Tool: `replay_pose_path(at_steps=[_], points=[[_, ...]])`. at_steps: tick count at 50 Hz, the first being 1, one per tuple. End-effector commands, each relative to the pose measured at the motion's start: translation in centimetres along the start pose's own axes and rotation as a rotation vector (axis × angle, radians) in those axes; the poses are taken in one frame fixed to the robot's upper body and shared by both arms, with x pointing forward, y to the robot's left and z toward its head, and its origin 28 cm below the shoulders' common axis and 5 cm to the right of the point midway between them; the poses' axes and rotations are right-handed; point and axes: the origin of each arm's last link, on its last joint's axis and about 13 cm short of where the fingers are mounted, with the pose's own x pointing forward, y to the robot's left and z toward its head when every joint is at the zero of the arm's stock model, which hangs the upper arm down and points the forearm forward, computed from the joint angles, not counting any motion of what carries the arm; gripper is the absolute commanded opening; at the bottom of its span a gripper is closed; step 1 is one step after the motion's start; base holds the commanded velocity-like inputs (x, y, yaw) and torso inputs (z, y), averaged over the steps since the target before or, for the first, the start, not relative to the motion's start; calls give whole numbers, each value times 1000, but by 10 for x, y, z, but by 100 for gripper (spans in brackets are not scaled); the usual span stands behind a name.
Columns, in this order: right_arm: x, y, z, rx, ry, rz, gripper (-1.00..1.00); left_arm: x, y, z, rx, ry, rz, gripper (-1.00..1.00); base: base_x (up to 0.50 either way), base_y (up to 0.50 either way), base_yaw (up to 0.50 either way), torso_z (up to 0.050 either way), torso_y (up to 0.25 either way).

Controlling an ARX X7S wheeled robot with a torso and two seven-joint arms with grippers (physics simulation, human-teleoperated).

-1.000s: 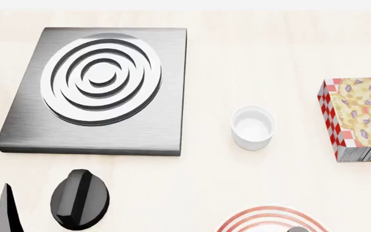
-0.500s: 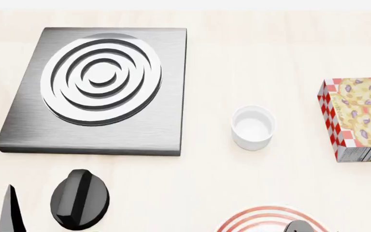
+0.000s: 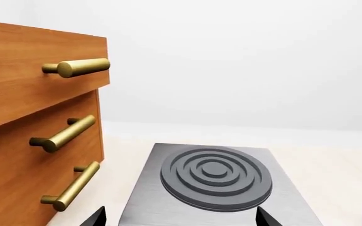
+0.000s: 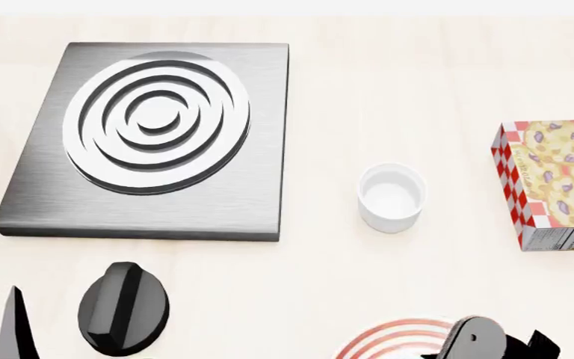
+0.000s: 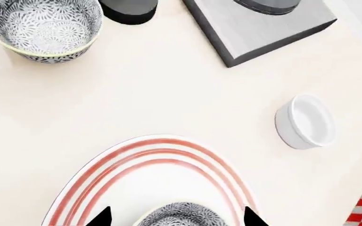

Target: Pick the akita bowl on the ramekin and place it on the plate.

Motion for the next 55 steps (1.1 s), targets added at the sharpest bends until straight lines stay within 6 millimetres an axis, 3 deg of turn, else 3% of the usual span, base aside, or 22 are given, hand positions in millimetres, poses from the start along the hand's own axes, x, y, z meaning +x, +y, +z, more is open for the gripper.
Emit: replay_pose_path(at_steps=[1, 19, 40, 55], points=[[3, -5, 4, 15, -110, -117, 100, 1, 0, 0, 0, 1, 1, 100, 0, 0, 0, 0, 0], [24, -6, 2, 80, -252, -325, 100, 1, 0, 0, 4, 2, 7, 100, 0, 0, 0, 0, 0], [46, -11, 8, 276, -448, -674, 100, 0, 0, -1, 1, 9, 0, 100, 0, 0, 0, 0, 0], [51, -8, 8, 313, -576, -823, 100, 0, 1, 0, 7, 0, -4, 100, 0, 0, 0, 0, 237]])
